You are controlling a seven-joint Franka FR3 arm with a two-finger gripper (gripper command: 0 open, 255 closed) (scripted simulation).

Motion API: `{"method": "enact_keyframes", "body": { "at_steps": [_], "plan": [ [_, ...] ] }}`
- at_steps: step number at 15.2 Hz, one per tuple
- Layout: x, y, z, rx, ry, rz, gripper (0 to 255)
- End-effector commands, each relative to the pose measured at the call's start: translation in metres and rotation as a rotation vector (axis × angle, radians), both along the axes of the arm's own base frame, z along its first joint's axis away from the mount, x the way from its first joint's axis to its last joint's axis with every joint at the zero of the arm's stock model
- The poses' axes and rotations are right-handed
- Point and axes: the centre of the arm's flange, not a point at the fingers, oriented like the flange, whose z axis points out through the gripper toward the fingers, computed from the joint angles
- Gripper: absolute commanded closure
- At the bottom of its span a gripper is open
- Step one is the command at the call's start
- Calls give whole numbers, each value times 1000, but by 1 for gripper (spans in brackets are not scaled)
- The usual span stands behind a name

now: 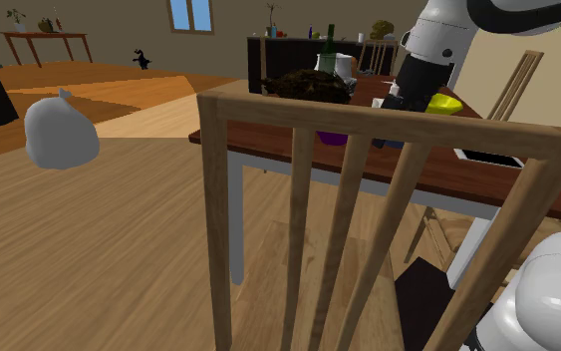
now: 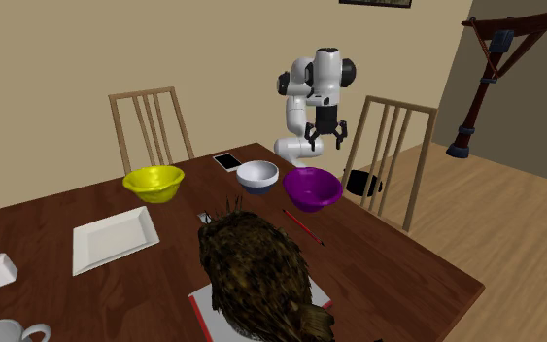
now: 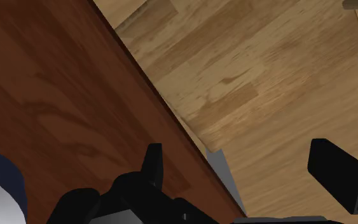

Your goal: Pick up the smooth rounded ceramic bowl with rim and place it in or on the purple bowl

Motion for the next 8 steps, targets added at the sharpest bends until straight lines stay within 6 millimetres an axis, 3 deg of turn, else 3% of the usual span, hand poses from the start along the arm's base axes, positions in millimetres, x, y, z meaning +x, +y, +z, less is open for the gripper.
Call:
{"method": "enact_keyframes", "body": {
  "at_steps": [1,8],
  "plan": [
    [0,0,0,0,0,0,0],
    [41,-78,4,-41,17,9,0]
  ]
}}
